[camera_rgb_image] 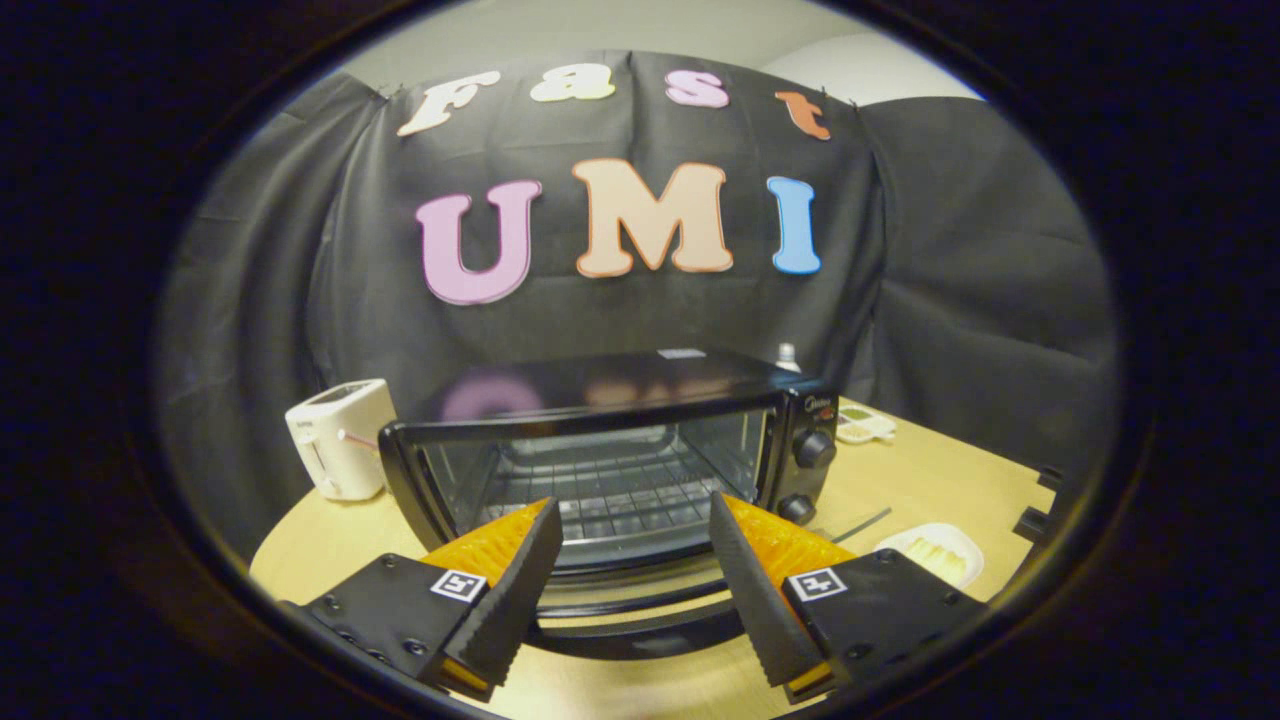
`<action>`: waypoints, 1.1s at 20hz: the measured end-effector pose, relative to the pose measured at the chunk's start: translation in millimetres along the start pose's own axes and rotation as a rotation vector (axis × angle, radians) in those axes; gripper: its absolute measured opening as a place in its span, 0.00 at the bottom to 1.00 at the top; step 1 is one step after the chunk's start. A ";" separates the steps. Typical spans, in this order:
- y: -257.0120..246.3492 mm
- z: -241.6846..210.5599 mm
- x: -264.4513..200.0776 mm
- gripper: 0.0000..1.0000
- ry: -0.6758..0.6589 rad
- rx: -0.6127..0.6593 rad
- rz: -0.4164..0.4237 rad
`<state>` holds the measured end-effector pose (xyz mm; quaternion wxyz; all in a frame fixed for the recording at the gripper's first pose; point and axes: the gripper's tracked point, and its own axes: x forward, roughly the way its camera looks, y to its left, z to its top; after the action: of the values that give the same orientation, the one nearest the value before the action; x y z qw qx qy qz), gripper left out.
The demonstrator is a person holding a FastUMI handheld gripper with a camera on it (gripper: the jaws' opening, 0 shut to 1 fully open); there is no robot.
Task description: Open the toaster oven, put the food inside, and close the toaster oven door.
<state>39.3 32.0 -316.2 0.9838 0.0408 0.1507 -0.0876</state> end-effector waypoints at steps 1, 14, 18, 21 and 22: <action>0.2 -10.0 1.7 0.94 0.041 -0.009 0.004; -8.5 -64.5 -2.4 0.94 0.241 -0.057 -0.009; -7.7 -70.5 -1.5 0.95 0.264 -0.062 -0.009; -8.0 -80.3 0.6 0.95 0.286 -0.072 -0.007; -8.5 -83.8 1.5 0.95 0.296 -0.068 -0.005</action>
<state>14.9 32.4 -396.9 0.9515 0.0196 0.2971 -0.0781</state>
